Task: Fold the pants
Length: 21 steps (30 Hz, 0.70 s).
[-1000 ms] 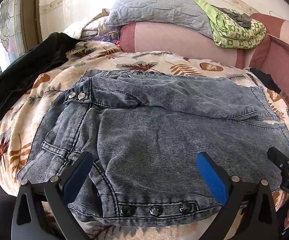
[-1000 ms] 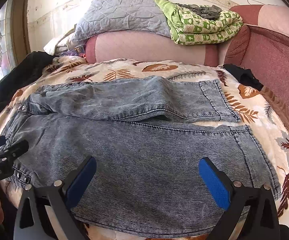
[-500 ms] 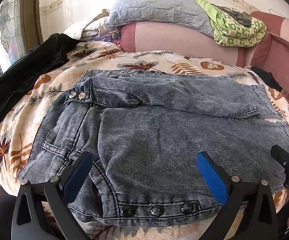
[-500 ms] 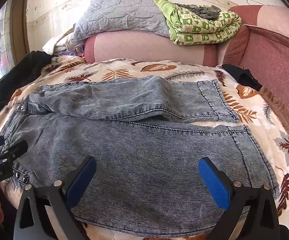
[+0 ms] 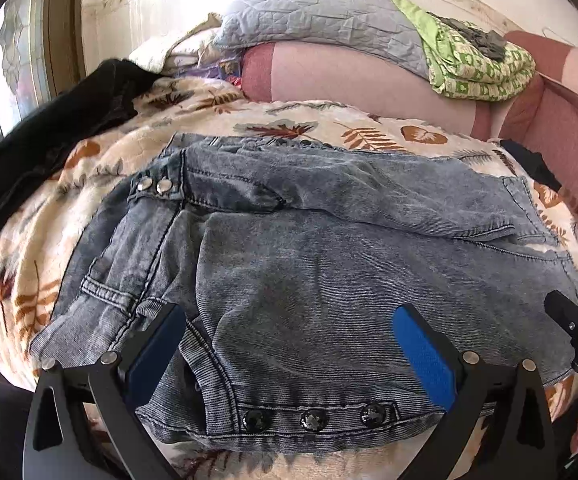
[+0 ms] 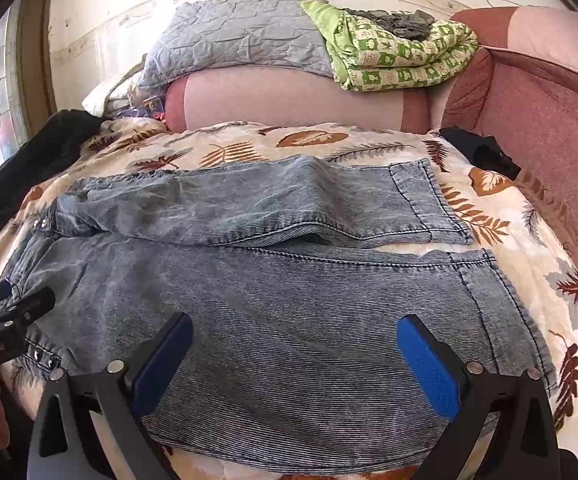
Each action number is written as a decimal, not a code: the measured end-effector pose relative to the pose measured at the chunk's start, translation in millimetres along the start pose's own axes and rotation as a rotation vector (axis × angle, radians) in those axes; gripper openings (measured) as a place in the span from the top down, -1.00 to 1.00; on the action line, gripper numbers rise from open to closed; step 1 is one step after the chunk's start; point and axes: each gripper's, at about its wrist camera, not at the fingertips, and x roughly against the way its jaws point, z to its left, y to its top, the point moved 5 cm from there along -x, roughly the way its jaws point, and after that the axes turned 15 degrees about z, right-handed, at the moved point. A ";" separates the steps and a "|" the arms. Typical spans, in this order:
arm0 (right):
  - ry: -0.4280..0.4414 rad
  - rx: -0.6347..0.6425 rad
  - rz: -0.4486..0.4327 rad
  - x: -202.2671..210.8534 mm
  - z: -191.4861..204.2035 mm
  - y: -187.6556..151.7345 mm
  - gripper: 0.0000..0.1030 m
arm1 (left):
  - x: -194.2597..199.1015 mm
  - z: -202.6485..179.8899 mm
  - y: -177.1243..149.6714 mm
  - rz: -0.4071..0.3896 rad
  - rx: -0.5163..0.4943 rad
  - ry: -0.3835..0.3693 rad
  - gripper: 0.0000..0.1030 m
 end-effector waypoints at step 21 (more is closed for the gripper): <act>0.134 -0.290 0.071 14.4 -88.6 -22.9 -1.00 | 31.9 35.8 -2.4 -0.028 0.083 -0.046 -1.00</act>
